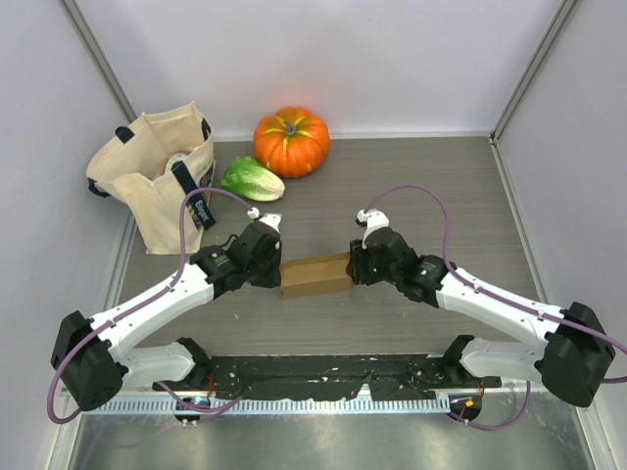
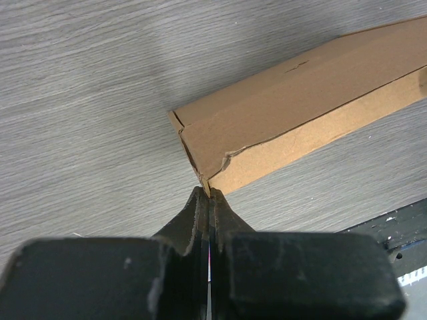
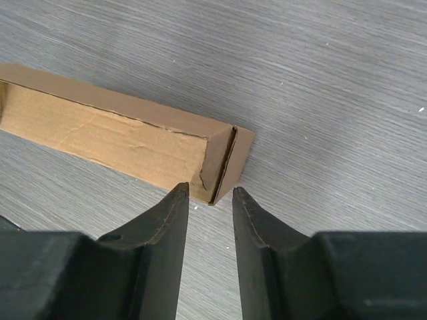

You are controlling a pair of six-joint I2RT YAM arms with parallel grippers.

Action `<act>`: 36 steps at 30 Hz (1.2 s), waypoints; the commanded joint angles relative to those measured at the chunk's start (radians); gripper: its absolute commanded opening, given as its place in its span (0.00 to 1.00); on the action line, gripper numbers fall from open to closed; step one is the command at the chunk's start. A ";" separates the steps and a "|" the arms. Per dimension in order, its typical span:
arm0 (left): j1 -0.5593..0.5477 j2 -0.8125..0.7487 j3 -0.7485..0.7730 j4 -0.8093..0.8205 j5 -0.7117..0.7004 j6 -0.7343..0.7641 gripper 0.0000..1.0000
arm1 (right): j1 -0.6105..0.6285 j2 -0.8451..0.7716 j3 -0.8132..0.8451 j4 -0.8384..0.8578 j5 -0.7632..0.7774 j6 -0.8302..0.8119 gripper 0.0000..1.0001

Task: Fold the paper box

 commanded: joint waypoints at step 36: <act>-0.004 -0.089 -0.133 0.123 0.041 -0.077 0.00 | 0.026 -0.031 -0.125 0.241 0.063 -0.072 0.01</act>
